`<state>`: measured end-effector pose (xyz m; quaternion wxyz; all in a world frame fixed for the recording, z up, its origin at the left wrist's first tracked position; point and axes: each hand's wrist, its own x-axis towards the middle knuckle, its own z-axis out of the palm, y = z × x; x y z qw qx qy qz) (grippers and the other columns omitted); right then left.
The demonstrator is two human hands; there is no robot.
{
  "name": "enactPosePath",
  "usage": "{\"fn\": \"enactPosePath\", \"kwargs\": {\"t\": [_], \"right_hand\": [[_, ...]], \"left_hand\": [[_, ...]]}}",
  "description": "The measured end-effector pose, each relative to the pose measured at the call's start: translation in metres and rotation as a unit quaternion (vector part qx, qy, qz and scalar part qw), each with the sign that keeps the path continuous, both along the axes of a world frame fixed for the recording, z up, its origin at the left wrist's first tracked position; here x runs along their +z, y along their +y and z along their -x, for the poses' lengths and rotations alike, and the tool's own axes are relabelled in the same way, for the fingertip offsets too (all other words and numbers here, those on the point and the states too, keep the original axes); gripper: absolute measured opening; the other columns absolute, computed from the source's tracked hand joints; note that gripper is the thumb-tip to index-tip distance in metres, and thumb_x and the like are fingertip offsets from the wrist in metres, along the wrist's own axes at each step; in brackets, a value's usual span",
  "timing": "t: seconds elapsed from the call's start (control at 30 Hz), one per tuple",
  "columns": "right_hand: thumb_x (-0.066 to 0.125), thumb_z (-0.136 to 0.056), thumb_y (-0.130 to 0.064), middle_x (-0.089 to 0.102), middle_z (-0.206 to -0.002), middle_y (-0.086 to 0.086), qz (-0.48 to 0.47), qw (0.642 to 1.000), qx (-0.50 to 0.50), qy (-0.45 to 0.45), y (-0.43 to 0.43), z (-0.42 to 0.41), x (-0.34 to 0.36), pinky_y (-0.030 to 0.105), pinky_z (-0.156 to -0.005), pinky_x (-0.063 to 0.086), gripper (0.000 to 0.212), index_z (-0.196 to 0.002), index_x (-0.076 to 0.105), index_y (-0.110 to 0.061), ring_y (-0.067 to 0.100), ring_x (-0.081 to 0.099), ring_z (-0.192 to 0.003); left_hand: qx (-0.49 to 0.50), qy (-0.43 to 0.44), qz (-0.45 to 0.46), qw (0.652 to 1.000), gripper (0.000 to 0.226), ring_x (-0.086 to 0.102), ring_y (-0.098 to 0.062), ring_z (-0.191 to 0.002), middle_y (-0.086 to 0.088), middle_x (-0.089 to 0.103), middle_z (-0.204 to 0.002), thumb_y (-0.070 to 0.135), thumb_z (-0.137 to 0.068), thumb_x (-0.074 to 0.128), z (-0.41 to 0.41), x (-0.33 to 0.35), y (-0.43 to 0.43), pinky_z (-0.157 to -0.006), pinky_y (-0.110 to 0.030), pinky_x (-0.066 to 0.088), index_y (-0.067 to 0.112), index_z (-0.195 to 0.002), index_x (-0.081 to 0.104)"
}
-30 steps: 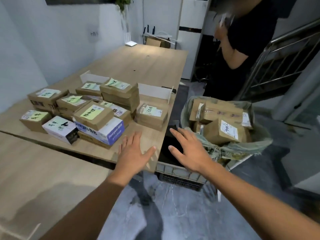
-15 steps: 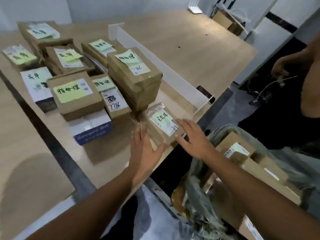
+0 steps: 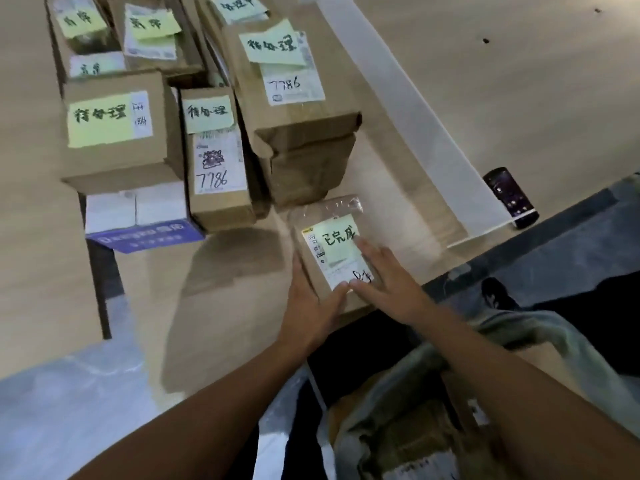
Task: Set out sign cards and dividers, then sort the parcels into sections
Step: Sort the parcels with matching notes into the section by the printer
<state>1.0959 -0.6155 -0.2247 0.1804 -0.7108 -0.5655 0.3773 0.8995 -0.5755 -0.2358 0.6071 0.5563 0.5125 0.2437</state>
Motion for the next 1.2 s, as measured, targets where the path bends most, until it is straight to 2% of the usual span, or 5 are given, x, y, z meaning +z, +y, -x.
{"fn": "enactPosePath", "kwargs": {"t": [0.1, 0.27, 0.63, 0.83, 1.2], "right_hand": [[0.066, -0.094, -0.045, 0.036, -0.143, -0.005, -0.046, 0.999, -0.007, 0.003, -0.001, -0.001, -0.013, 0.022, -0.097, 0.041, 0.079, -0.157, 0.018, -0.050, -0.008, 0.043, -0.116], [0.062, -0.089, -0.059, 0.033, -0.147, -0.010, -0.063, 0.998, -0.001, 0.000, -0.012, 0.022, 0.004, 0.037, -0.102, 0.049, 0.076, -0.153, 0.021, -0.052, 0.010, 0.051, -0.126], [0.056, -0.087, -0.065, 0.039, -0.131, -0.010, -0.151, 0.976, 0.154, 0.033, -0.013, 0.243, 0.071, 0.042, -0.087, 0.056, 0.080, -0.151, 0.008, -0.064, 0.021, 0.059, -0.114], [0.055, -0.087, -0.062, 0.036, -0.124, -0.018, -0.189, 0.941, 0.271, 0.077, 0.008, 0.453, 0.106, 0.002, -0.078, 0.041, 0.076, -0.154, 0.021, -0.052, -0.006, 0.047, -0.102], [0.050, -0.086, -0.067, 0.038, -0.131, -0.013, -0.256, 0.856, 0.438, 0.102, 0.003, 0.864, 0.186, 0.045, -0.099, 0.051, 0.074, -0.152, 0.018, -0.055, 0.016, 0.056, -0.119]], "left_hand": [[0.041, -0.017, -0.010, 0.999, 0.086, 0.057, 0.004, -0.126, 0.024, 0.057, -0.139, 0.033, -0.088, 0.074, -0.007, -0.012, -0.008, -0.097, -0.012, 0.047, 0.063, -0.143, 0.015], [0.022, 0.002, 0.005, 1.000, 0.091, 0.055, 0.021, -0.110, 0.024, 0.055, -0.132, 0.028, -0.088, 0.077, 0.021, 0.006, -0.011, -0.086, -0.003, 0.045, 0.038, -0.155, 0.016], [0.165, 0.037, -0.039, 0.985, 0.087, 0.056, 0.009, -0.121, 0.047, 0.050, -0.130, 0.043, -0.089, 0.074, 0.258, 0.088, -0.085, -0.089, -0.021, 0.054, 0.057, -0.150, 0.013], [0.290, 0.076, -0.090, 0.950, 0.097, 0.059, -0.005, -0.124, 0.033, 0.051, -0.141, 0.051, -0.083, 0.072, 0.456, 0.123, -0.117, -0.096, -0.041, 0.057, 0.054, -0.154, 0.007], [0.466, 0.107, -0.175, 0.861, 0.088, 0.058, 0.000, -0.121, 0.042, 0.050, -0.135, 0.051, -0.078, 0.072, 0.820, 0.199, -0.187, -0.093, -0.043, 0.057, 0.066, -0.145, 0.017]]}}
